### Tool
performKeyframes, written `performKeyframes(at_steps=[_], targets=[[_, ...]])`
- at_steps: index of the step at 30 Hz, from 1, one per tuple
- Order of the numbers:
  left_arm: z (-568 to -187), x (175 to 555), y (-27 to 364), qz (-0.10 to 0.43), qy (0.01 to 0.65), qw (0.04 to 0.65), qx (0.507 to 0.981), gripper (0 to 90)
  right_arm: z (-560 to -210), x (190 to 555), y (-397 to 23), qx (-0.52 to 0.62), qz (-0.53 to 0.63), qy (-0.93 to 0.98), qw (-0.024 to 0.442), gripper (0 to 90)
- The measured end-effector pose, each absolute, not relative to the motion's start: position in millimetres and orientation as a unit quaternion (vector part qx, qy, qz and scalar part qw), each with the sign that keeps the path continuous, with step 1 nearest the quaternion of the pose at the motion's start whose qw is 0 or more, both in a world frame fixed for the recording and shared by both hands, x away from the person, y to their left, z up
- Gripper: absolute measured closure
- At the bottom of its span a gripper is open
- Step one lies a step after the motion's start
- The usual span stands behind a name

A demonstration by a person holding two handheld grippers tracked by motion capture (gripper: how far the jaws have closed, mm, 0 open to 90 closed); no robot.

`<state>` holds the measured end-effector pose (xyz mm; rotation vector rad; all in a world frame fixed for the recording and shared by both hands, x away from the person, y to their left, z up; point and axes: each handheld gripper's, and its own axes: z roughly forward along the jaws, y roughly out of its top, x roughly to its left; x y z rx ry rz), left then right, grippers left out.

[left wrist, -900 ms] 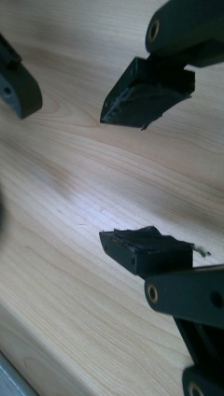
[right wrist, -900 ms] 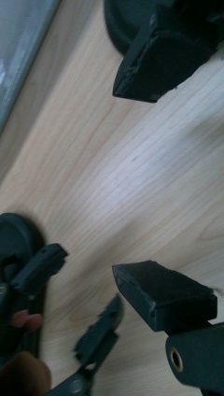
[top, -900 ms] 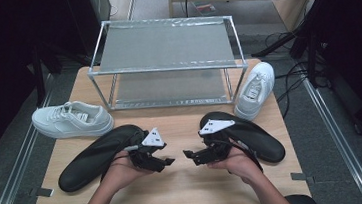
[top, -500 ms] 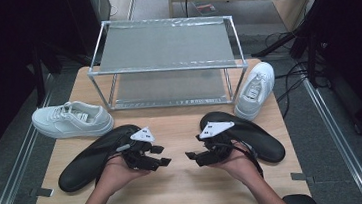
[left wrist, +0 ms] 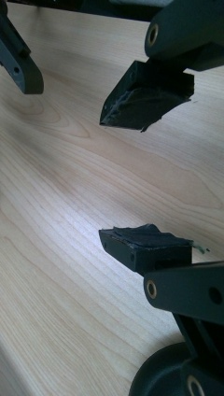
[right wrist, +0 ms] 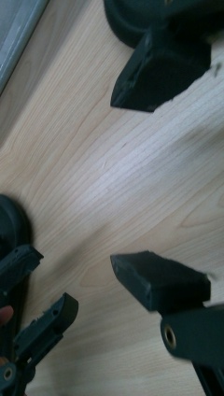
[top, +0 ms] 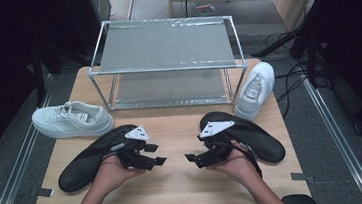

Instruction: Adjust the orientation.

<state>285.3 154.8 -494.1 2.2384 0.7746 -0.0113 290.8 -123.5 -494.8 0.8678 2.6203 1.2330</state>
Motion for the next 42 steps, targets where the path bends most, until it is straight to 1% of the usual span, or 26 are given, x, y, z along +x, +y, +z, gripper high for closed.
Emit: performKeyframes(at_steps=[3,6,7,9,11,15,18,21,23,27,33,37,42], targets=[[-493,285,157,-0.014,0.296,0.383,0.875,38.5,-491,288,-123,0.269,0.419,0.865,0.063,32.7],[-493,285,158,-0.017,0.297,0.376,0.878,38.6,-489,288,-124,0.272,0.420,0.864,0.056,37.6],[-493,285,159,-0.016,0.296,0.375,0.878,38.6,-488,287,-125,0.273,0.419,0.864,0.057,38.7],[-492,285,161,-0.014,0.298,0.374,0.878,37.9,-488,286,-125,0.256,0.422,0.867,0.067,43.6],[-491,285,162,-0.012,0.299,0.378,0.876,37.3,-487,284,-126,0.243,0.428,0.867,0.073,45.1],[-489,286,166,-0.013,0.298,0.381,0.875,37.7,-491,284,-125,0.249,0.425,0.868,0.058,48.3],[-488,286,169,-0.011,0.298,0.381,0.875,37.8,-493,285,-125,0.245,0.420,0.872,0.057,50.8],[-487,285,172,0.000,0.295,0.381,0.876,38.0,-492,286,-126,0.241,0.429,0.869,0.054,50.8],[-486,285,174,0.002,0.298,0.381,0.875,39.2,-490,286,-127,0.241,0.436,0.865,0.060,50.7],[-484,284,180,0.000,0.309,0.383,0.871,39.8,-486,286,-129,0.241,0.449,0.859,0.056,50.5],[-482,283,191,0.005,0.325,0.386,0.863,40.2,-484,289,-129,0.231,0.442,0.864,0.068,48.3],[-482,281,198,0.012,0.332,0.382,0.862,41.1,-483,289,-125,0.216,0.429,0.874,0.074,51.0],[-481,279,204,0.017,0.337,0.379,0.862,42.0,-483,291,-122,0.215,0.434,0.873,0.054,49.6]])
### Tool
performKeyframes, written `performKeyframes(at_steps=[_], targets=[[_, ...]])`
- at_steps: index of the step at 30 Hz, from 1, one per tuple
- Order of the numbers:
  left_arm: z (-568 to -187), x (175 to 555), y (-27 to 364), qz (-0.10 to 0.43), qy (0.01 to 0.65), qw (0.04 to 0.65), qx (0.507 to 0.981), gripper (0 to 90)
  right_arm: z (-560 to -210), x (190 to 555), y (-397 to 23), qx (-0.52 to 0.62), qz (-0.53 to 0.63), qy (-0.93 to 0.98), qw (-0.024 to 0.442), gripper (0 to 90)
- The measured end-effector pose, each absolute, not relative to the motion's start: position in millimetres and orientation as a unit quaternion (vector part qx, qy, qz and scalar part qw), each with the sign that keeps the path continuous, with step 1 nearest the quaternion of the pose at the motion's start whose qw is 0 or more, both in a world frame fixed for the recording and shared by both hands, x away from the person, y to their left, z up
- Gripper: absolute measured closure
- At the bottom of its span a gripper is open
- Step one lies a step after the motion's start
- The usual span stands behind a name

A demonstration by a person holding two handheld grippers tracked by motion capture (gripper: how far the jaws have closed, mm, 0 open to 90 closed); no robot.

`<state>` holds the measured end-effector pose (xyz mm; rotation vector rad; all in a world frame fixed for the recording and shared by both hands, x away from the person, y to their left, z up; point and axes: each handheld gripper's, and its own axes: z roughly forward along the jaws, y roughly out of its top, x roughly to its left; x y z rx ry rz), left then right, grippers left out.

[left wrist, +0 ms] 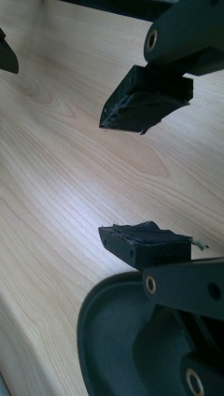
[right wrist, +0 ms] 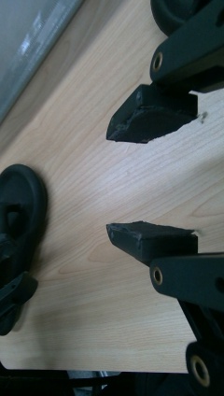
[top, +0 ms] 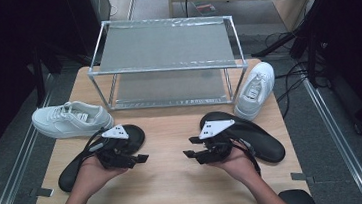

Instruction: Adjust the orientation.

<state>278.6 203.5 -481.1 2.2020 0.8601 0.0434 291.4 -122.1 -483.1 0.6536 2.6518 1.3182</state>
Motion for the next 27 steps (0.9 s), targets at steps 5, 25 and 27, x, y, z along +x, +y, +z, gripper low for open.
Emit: performKeyframes(at_steps=[5,25,27], targets=[[-480,275,212,0.020,0.338,0.380,0.861,47.3,-486,296,-119,0.218,0.427,0.877,0.037,49.1],[-475,261,257,0.053,0.388,0.369,0.843,47.5,-489,305,-106,0.208,0.426,0.880,0.014,48.3],[-475,260,263,0.057,0.393,0.369,0.840,47.5,-490,305,-106,0.209,0.424,0.881,0.013,48.3]])
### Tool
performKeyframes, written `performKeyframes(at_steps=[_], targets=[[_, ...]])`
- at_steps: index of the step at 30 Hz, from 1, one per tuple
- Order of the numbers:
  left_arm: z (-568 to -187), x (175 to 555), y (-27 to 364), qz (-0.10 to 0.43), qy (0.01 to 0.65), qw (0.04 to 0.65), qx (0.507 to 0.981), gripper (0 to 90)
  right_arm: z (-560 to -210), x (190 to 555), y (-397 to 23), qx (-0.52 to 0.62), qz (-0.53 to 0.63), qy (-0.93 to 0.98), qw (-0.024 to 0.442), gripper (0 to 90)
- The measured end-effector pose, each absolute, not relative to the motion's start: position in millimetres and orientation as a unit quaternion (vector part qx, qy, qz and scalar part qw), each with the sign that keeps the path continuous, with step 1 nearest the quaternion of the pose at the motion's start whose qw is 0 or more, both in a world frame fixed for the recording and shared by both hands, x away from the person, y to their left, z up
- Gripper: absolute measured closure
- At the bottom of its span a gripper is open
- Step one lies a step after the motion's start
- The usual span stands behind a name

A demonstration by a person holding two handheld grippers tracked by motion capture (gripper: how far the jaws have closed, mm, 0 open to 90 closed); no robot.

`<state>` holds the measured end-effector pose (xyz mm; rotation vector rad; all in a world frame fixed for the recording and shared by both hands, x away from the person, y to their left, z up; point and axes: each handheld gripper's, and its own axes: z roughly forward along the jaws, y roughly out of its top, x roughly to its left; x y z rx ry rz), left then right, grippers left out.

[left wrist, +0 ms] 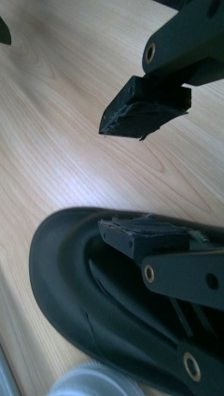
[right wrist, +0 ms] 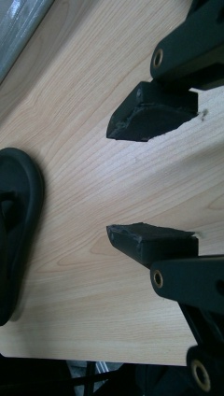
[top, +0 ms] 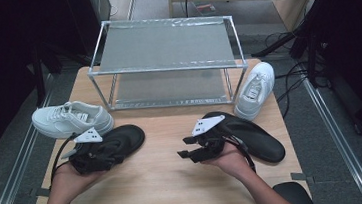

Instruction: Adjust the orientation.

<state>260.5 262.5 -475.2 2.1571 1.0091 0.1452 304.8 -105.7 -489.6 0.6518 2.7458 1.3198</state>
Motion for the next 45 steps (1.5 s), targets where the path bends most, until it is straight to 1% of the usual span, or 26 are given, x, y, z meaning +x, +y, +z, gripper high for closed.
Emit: performKeyframes(at_steps=[5,7,10,18,20,22,26,30,33,42,45], targets=[[-479,261,276,0.064,0.408,0.363,0.835,48.0,-490,305,-105,0.209,0.422,0.882,0.011,48.3],[-484,263,280,0.059,0.414,0.361,0.833,48.5,-490,305,-105,0.208,0.422,0.883,0.012,48.3],[-491,266,282,0.048,0.414,0.357,0.836,51.9,-491,305,-104,0.207,0.419,0.884,0.012,48.7],[-506,271,279,0.037,0.396,0.335,0.854,65.5,-492,305,-104,0.208,0.413,0.887,0.014,48.7],[-506,272,279,0.042,0.397,0.333,0.854,69.6,-492,305,-104,0.209,0.412,0.887,0.014,48.7],[-507,273,279,0.041,0.401,0.333,0.853,70.2,-492,305,-104,0.209,0.412,0.887,0.014,48.9],[-507,272,279,0.039,0.392,0.338,0.855,77.5,-492,305,-104,0.209,0.413,0.886,0.009,51.7],[-502,271,279,0.048,0.391,0.333,0.856,79.8,-492,305,-104,0.209,0.413,0.886,0.009,51.8],[-500,271,278,0.045,0.389,0.345,0.853,81.8,-492,305,-104,0.211,0.413,0.886,0.009,52.2],[-482,268,273,0.063,0.392,0.352,0.848,81.7,-491,305,-105,0.209,0.420,0.883,0.001,52.2],[-479,268,267,0.059,0.390,0.353,0.848,81.8,-490,305,-107,0.210,0.434,0.876,-0.007,52.2]])
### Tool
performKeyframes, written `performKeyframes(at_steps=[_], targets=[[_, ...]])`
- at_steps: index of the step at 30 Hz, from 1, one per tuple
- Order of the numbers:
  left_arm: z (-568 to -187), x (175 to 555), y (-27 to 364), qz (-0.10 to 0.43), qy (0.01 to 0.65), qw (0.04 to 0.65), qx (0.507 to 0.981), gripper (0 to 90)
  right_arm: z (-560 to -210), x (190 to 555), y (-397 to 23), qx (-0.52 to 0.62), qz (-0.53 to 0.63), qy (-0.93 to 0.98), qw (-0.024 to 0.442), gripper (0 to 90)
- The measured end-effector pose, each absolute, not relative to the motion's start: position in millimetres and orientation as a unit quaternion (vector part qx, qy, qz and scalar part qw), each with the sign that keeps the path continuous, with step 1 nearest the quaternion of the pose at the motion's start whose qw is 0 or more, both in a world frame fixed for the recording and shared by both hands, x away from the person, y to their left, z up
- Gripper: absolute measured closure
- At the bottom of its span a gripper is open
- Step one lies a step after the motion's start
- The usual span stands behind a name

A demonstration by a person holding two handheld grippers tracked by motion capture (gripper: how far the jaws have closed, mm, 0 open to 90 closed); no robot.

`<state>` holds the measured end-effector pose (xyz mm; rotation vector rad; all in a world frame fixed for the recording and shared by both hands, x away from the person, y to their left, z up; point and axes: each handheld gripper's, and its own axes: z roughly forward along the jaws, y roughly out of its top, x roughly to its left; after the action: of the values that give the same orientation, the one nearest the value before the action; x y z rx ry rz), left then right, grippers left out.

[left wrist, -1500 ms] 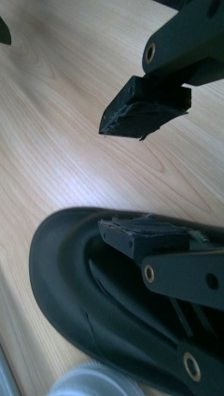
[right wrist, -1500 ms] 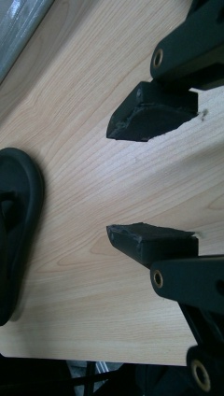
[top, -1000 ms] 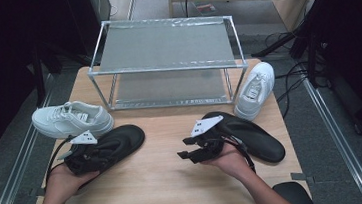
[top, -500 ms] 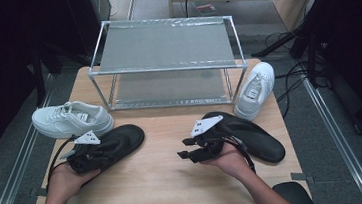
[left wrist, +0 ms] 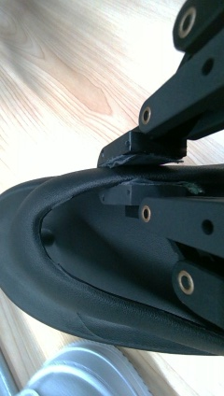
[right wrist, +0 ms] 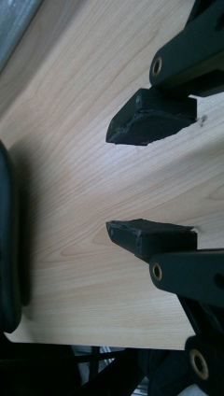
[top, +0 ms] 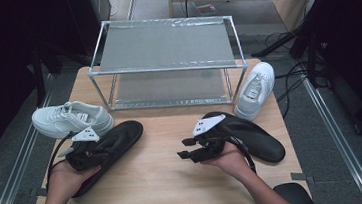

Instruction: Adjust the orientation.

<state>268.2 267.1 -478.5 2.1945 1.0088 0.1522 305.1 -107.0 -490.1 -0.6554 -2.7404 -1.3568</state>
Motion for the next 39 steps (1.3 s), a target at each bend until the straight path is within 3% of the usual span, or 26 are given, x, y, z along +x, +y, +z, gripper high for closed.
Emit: performKeyframes(at_steps=[39], targets=[[-469,299,157,-0.011,0.311,0.348,0.884,81.0,-493,283,-147,-0.265,-0.446,-0.855,-0.028,51.2]])
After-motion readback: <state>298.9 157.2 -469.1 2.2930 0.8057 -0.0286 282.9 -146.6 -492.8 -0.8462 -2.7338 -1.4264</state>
